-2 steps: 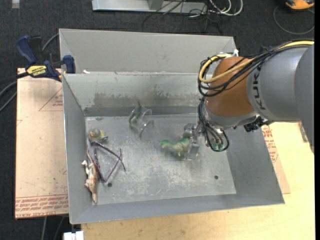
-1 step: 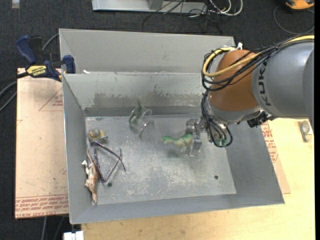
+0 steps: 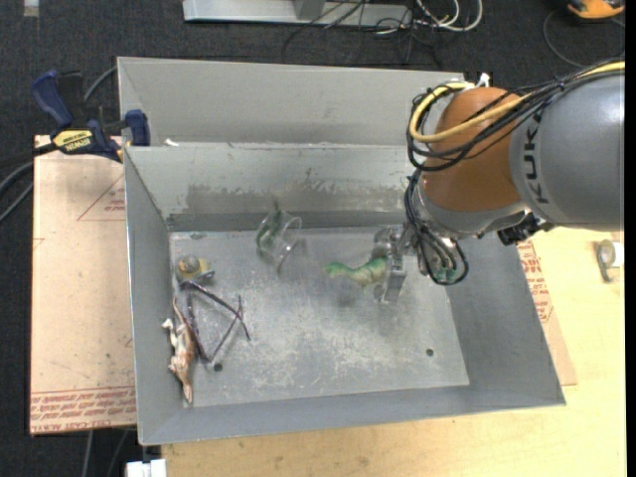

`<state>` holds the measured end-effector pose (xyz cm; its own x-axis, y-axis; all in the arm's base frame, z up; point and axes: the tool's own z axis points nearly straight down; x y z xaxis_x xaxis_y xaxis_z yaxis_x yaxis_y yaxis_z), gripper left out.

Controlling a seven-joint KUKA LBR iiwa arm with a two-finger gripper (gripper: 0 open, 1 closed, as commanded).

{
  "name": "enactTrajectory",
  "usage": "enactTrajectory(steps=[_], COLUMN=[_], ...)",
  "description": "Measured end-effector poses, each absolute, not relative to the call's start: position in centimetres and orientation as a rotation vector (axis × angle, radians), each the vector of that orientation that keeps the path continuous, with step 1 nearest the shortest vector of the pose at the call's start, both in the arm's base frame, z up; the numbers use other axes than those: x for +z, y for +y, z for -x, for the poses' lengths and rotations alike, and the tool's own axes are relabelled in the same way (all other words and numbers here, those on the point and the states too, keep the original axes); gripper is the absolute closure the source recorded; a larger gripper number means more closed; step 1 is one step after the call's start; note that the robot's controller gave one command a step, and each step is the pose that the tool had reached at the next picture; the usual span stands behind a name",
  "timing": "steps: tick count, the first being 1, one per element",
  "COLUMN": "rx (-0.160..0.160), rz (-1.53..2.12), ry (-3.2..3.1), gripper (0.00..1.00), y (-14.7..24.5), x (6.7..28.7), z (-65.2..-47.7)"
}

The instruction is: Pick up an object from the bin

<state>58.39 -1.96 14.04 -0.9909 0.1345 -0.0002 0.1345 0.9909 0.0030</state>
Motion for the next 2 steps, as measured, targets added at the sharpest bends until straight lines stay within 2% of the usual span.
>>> enactTrajectory(steps=[2], rx=[0.005], rz=[-0.211], ry=[3.131], gripper=[1.00], y=[-1.96], x=[16.02], z=[-58.48])
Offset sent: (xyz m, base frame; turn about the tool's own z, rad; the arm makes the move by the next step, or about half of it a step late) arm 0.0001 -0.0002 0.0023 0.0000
